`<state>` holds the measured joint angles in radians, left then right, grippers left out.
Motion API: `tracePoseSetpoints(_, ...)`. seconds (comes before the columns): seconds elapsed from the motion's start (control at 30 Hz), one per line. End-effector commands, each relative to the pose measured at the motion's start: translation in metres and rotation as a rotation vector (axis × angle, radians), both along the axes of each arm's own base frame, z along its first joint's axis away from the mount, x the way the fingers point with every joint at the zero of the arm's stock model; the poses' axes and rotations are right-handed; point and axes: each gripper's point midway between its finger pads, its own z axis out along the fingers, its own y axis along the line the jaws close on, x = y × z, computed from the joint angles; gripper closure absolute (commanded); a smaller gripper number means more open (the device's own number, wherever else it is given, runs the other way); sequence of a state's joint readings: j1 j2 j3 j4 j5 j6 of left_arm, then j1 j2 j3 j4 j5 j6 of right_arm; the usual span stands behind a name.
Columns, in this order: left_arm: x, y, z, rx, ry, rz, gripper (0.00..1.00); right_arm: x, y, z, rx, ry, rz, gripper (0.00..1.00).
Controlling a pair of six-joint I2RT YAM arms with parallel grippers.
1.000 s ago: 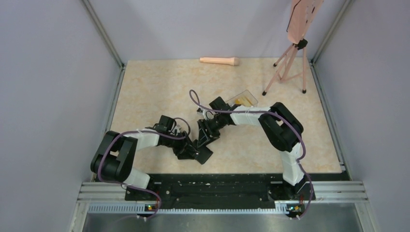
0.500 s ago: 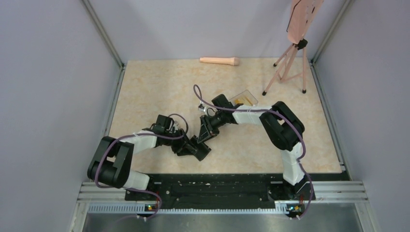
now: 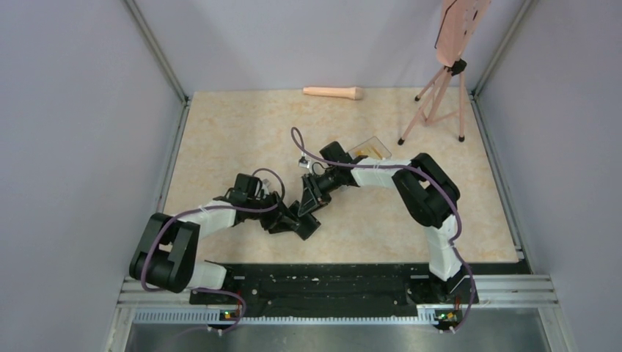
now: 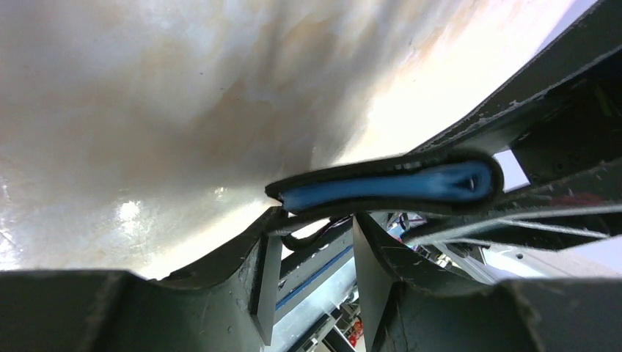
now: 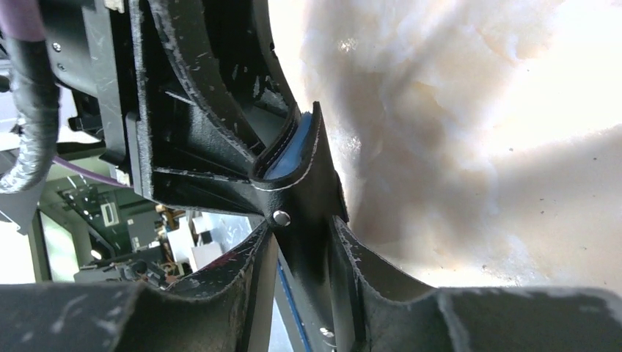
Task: Put the credit cards into the card holder
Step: Pick up the card holder from the center of the board.
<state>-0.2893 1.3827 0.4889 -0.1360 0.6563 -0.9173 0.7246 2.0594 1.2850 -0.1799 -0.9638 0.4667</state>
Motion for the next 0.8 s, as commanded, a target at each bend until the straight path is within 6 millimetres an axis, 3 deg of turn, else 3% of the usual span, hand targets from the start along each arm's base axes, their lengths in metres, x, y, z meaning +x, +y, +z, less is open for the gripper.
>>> tracePoseSetpoints(0.0,0.023,-0.005,0.024,-0.048,-0.147,0.012,0.55,-0.008,0.011,0.013,0.057,-0.005,0.068,0.80)
tracePoseSetpoints(0.07,0.025,-0.005,0.029,-0.044,-0.165,0.010,0.53,-0.005,0.012,0.016,0.050,-0.013,0.066,0.98)
tracePoseSetpoints(0.1,0.025,-0.003,0.031,-0.030,-0.173,0.008,0.51,-0.003,0.013,0.019,0.042,-0.023,0.062,1.00)
tracePoseSetpoints(0.43,0.054,0.032,0.097,0.279,-0.375,-0.067,0.36,0.054,-0.007,0.076,-0.071,-0.169,-0.118,1.00)
tracePoseSetpoints(0.57,0.065,0.030,0.125,0.351,-0.451,-0.096,0.35,0.068,-0.019,0.094,-0.128,-0.206,-0.186,1.00)
tracePoseSetpoints(0.77,0.075,0.024,0.133,0.524,-0.407,-0.094,0.36,0.074,-0.028,0.101,-0.192,-0.174,-0.262,1.00)
